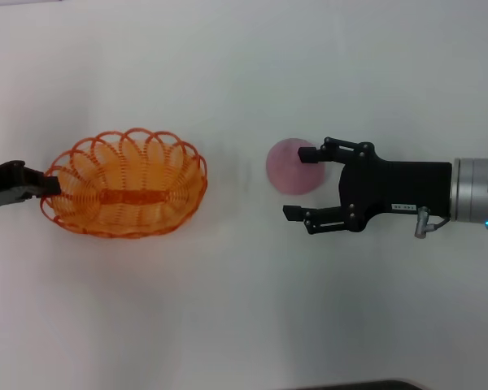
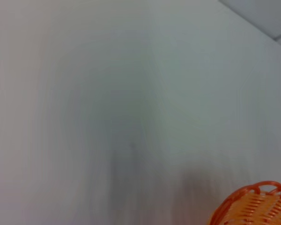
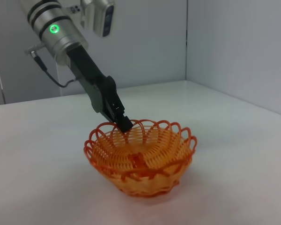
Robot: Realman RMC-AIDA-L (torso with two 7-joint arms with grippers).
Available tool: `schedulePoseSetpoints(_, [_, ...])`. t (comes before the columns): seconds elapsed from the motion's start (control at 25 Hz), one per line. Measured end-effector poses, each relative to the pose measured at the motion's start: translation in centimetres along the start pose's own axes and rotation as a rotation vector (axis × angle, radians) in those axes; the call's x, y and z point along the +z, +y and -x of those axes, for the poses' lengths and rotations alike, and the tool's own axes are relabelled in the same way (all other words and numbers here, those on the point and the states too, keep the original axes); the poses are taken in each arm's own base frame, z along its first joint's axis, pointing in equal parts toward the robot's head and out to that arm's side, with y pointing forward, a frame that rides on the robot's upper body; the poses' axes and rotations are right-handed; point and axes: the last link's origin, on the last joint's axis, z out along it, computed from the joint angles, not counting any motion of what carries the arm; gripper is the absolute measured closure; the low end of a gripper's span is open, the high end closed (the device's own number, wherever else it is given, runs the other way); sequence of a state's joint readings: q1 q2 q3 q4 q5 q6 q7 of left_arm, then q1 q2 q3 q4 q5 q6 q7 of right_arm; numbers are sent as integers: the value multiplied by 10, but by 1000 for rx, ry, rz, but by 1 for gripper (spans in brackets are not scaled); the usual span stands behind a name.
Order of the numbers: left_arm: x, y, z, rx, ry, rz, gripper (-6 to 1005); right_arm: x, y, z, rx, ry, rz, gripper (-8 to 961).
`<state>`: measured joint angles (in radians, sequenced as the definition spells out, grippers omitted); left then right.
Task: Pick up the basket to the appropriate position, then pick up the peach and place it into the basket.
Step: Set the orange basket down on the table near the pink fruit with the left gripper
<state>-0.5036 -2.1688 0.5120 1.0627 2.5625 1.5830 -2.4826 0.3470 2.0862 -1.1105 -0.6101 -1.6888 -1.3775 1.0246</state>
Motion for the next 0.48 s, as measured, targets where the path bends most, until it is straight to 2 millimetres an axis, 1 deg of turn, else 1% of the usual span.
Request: schedulePoseSetpoints(0.48, [4, -4, 1, 3, 24, -17, 941, 0, 0, 0, 1, 1, -1, 7])
